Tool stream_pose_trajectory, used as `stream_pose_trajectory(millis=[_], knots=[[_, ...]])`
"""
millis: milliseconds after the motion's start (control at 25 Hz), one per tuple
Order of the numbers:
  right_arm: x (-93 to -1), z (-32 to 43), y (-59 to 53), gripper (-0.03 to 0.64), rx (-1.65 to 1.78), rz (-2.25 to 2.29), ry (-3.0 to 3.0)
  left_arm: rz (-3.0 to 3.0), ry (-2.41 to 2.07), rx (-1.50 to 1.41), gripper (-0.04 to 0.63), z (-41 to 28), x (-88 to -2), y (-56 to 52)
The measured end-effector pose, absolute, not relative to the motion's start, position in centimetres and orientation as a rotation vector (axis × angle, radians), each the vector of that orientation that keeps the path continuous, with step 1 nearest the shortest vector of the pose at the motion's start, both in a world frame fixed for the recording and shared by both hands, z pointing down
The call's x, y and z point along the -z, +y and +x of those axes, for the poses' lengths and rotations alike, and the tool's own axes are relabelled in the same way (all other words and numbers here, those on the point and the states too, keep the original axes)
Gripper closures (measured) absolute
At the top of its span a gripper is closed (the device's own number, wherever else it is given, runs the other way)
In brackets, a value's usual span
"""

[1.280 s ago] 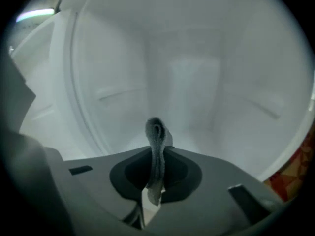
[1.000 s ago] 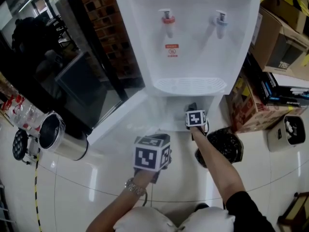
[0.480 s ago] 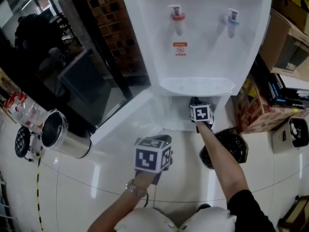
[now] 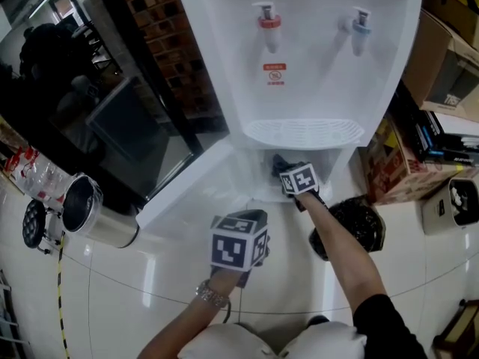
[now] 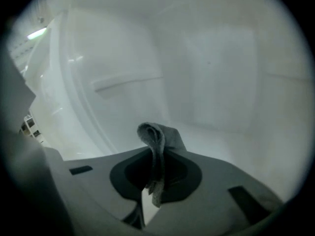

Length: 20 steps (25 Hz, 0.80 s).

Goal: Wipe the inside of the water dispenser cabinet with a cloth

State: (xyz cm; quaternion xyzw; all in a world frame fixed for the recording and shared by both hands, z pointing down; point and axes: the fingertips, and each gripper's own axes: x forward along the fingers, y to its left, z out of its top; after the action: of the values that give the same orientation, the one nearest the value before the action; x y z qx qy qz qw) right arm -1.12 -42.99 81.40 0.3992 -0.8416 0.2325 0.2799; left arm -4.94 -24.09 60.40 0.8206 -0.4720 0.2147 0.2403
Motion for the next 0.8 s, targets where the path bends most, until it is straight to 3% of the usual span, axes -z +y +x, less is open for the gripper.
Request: stream_pose_trajectory(millis=[120,280,400,800], knots=[[-78.8,-3.2,-43.1,0.600,-0.523,1.087,-2.309,2.246,-1.291,-0.583,0.594,-5.0,-60.3,-24.1],[-75.1,2.7,-47.3,0.600,-0.402,1.470,-2.174,2.241,-1.303,-0.578,0.594,-5.6,-60.2,-24.2],[-76.3,5.7,-48.0,0.600,-0.420,1.516,-2.109,2.233,-1.311,-0.572,0.594,-6.2,-60.2,-24.2],[-79.6,-6.7,-40.5,0.600,-0.320,0.892,-2.309,2.231,-1.305,-0.570,0.594,-6.1,-60.4,-24.3]])
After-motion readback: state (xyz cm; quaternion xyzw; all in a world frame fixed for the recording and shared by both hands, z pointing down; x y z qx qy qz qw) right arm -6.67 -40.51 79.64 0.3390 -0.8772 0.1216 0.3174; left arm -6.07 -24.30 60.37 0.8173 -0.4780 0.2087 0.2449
